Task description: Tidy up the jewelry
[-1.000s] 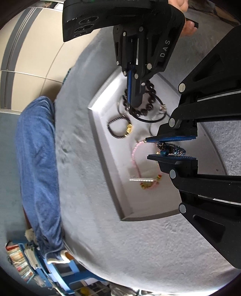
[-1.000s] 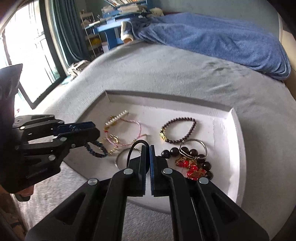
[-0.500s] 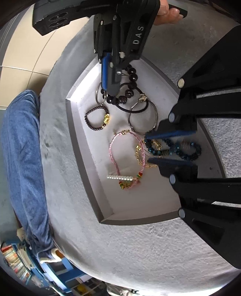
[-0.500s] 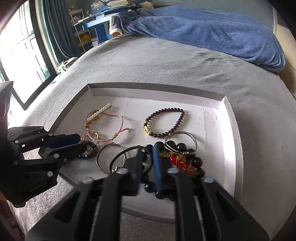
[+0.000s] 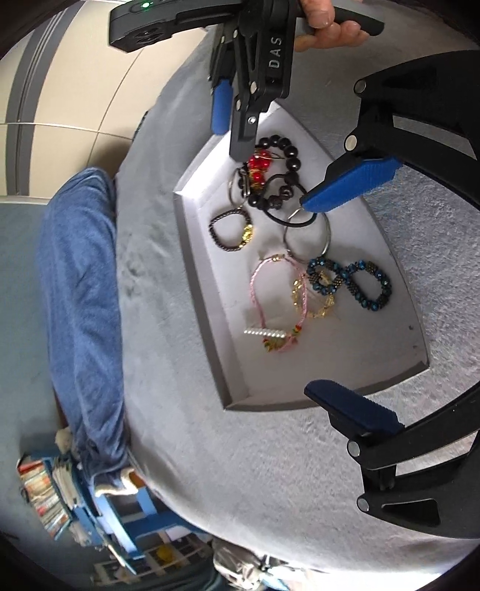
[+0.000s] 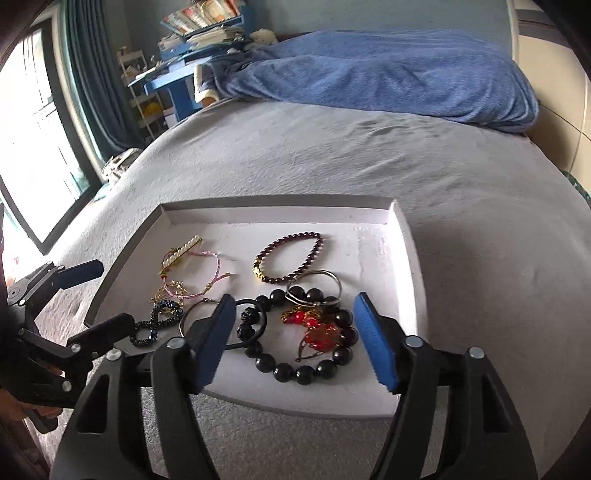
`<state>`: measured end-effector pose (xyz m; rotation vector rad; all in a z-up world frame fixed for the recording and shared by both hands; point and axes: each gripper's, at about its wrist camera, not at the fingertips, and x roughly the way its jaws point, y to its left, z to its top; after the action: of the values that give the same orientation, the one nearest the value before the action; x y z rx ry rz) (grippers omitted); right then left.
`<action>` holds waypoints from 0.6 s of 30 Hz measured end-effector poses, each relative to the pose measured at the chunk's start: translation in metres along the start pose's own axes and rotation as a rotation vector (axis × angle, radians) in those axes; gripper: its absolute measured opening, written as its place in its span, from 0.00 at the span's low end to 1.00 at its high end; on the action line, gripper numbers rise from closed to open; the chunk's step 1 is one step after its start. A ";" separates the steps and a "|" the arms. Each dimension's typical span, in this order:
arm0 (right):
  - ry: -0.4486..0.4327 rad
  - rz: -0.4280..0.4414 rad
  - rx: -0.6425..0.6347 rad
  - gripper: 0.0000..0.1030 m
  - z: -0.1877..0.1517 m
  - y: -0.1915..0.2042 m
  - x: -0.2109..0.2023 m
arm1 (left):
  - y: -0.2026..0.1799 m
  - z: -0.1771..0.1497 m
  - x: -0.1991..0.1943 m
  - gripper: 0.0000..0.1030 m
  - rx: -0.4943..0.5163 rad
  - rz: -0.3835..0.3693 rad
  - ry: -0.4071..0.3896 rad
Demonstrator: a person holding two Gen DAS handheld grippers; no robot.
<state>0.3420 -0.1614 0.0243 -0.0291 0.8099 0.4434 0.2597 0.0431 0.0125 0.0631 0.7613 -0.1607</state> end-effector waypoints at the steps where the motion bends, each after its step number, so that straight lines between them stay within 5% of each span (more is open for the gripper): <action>1: -0.010 0.000 0.005 0.72 -0.001 -0.001 -0.003 | 0.000 0.000 -0.002 0.90 -0.006 0.011 -0.014; 11: -0.114 -0.039 -0.006 0.94 -0.017 -0.001 -0.029 | -0.001 -0.011 -0.022 0.92 -0.036 0.094 -0.080; 18: -0.167 -0.054 0.016 0.94 -0.032 -0.007 -0.049 | -0.008 -0.024 -0.042 0.93 -0.082 0.109 -0.128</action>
<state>0.2932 -0.1920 0.0355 0.0006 0.6472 0.3836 0.2124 0.0429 0.0245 0.0156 0.6347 -0.0296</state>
